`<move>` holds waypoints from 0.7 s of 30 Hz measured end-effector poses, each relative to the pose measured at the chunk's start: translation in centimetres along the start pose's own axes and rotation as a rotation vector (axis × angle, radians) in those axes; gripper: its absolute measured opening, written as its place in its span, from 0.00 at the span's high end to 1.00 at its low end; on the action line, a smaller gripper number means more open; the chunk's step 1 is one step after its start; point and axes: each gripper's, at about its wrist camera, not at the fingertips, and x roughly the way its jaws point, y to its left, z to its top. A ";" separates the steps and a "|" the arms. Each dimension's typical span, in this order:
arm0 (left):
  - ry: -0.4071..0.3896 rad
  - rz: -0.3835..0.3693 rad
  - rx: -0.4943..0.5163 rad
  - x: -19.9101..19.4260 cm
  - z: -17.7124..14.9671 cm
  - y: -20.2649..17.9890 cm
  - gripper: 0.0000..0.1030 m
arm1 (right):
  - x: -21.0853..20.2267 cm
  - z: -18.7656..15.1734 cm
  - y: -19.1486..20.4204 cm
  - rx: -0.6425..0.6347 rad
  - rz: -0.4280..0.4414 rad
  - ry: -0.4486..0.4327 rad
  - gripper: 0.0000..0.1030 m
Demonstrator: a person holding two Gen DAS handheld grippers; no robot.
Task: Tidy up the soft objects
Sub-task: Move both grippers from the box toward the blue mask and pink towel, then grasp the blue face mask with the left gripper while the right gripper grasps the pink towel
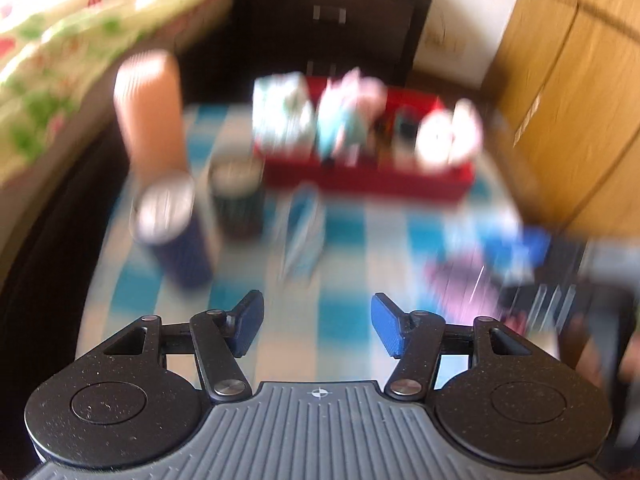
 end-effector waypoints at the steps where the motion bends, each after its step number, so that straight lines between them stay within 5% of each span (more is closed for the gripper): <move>1: 0.035 0.010 0.003 0.4 -1.4 0.3 0.45 | -0.2 0.0 -0.4 0.010 -0.006 -0.005 0.40; 6: 0.166 0.104 0.098 3.0 -6.5 0.1 0.45 | -1.3 -0.5 -1.5 0.029 -0.019 -0.008 0.40; 10: 0.238 0.095 0.140 4.7 -9.1 -0.1 0.45 | -2.3 -1.0 -2.0 0.045 -0.030 -0.022 0.40; 17: 0.228 0.094 0.153 5.7 -10.2 -0.6 0.42 | -2.2 -1.3 -2.5 0.068 -0.049 -0.021 0.40; 21: 0.208 0.037 0.127 5.8 -9.6 -1.1 0.59 | -2.0 -1.1 -2.5 0.062 -0.044 -0.019 0.40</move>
